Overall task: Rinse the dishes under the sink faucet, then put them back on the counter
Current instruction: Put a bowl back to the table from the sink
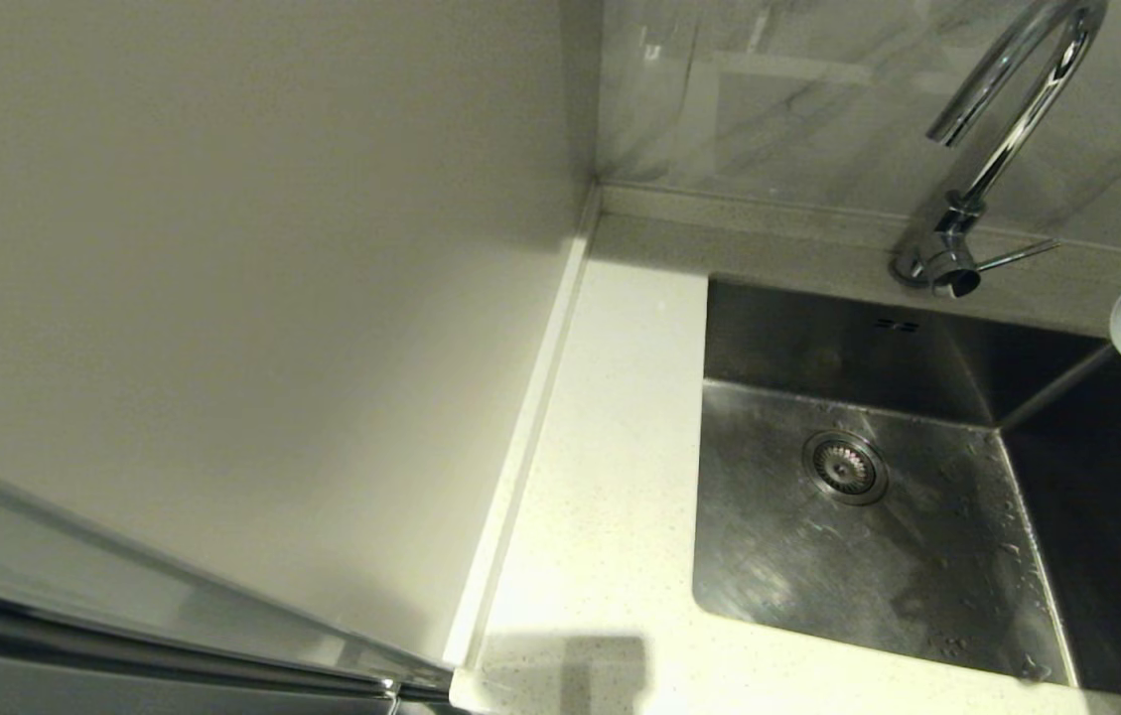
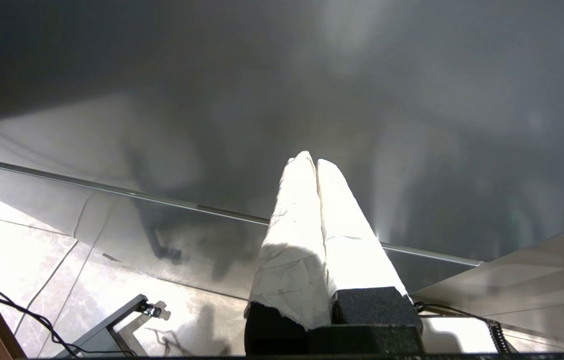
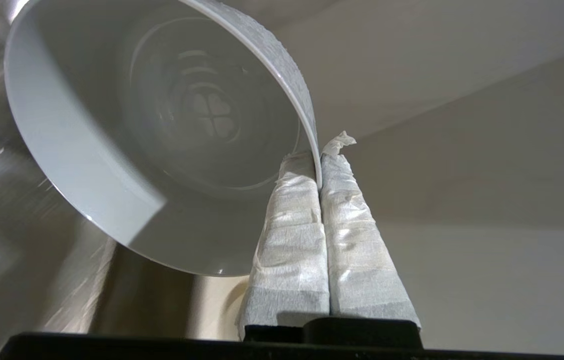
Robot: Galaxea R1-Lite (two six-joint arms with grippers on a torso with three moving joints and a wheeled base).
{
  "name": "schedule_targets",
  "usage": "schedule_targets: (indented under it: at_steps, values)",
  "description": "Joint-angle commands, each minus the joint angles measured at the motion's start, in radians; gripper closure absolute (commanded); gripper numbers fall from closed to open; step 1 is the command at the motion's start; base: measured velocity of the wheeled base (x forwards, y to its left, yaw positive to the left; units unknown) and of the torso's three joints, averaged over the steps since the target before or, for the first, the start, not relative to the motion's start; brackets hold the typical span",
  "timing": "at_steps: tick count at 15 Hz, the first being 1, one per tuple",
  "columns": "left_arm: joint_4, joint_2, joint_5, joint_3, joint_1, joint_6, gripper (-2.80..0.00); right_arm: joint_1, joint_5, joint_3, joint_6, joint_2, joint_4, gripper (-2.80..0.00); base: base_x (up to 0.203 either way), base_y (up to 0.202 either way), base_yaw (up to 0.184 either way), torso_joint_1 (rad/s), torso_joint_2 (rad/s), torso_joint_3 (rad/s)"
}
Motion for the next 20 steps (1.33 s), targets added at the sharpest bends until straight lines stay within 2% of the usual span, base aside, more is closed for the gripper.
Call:
schedule_targets:
  at_steps: [1, 3, 5, 6, 8, 9, 10, 12, 13, 14, 16, 18, 20]
  values:
    - [-0.001, -0.003, 0.0, 0.0, 0.0, -0.001, 0.0, 0.014, -0.032, 0.136, -0.02, 0.032, -0.406, 0.0, 0.0, 0.0, 0.0, 0.0, 0.0, 0.0]
    - [-0.001, -0.003, 0.001, 0.0, 0.0, -0.001, 0.0, 0.02, -0.113, 0.14, 0.021, 0.088, -0.494, 0.0, 0.0, 0.0, 0.0, 0.0, 0.0, 0.0]
    - [-0.001, -0.003, 0.0, 0.0, -0.001, -0.001, 0.0, 0.021, -0.139, 0.092, 0.034, 0.1, -0.49, 0.0, 0.0, 0.0, 0.0, 0.0, 0.0, 0.0]
    - [-0.001, -0.003, 0.0, 0.0, 0.0, -0.001, 0.0, 0.02, -0.147, 0.05, 0.067, 0.1, -0.457, 0.0, 0.0, 0.0, 0.0, 0.0, 0.0, 0.0]
    - [-0.001, -0.003, 0.001, 0.0, 0.0, -0.001, 0.0, -0.023, -0.161, -0.039, 0.168, 0.09, -0.276, 0.0, 0.0, 0.0, 0.0, 0.0, 0.0, 0.0]
    - [-0.001, -0.003, 0.0, 0.0, 0.0, -0.001, 0.0, -0.093, -0.163, -0.092, 0.215, 0.087, -0.151, 0.0, 0.0, 0.0, 0.0, 0.0, 0.0, 0.0]
    - [-0.001, -0.003, 0.0, 0.0, 0.0, -0.001, 0.0, -0.153, -0.159, -0.156, 0.262, 0.084, 0.042, 0.0, 0.0, 0.0, 0.0, 0.0, 0.0, 0.0]
    - [-0.001, -0.003, 0.0, 0.0, 0.0, -0.001, 0.0, -0.295, -0.105, -0.343, 0.348, 0.074, 0.582, 0.0, 0.0, 0.0, 0.0, 0.0, 0.0, 0.0]
    - [-0.001, -0.003, 0.0, 0.0, 0.0, -0.001, 0.0, -0.393, -0.044, -0.457, 0.375, 0.074, 0.854, 0.0, 0.0, 0.0, 0.0, 0.0, 0.0, 0.0]
    - [-0.001, -0.003, 0.0, 0.0, 0.0, -0.001, 0.0, -0.536, 0.052, -0.58, 0.393, 0.081, 1.121, 0.0, 0.0, 0.0, 0.0, 0.0, 0.0, 0.0]
    - [-0.001, -0.003, 0.001, 0.0, 0.0, -0.001, 0.0, -0.803, 0.258, -0.773, 0.368, 0.117, 1.538, 0.0, 0.0, 0.0, 0.0, 0.0, 0.0, 0.0]
    - [-0.001, -0.003, 0.0, 0.0, 0.0, -0.001, 0.0, -1.005, 0.434, -0.87, 0.333, 0.175, 1.773, 0.0, 0.0, 0.0, 0.0, 0.0, 0.0, 0.0]
    - [-0.001, -0.003, 0.001, 0.0, 0.0, -0.001, 0.0, -1.147, 0.553, -0.905, 0.303, 0.242, 1.861, 0.0, 0.0, 0.0, 0.0, 0.0, 0.0, 0.0]
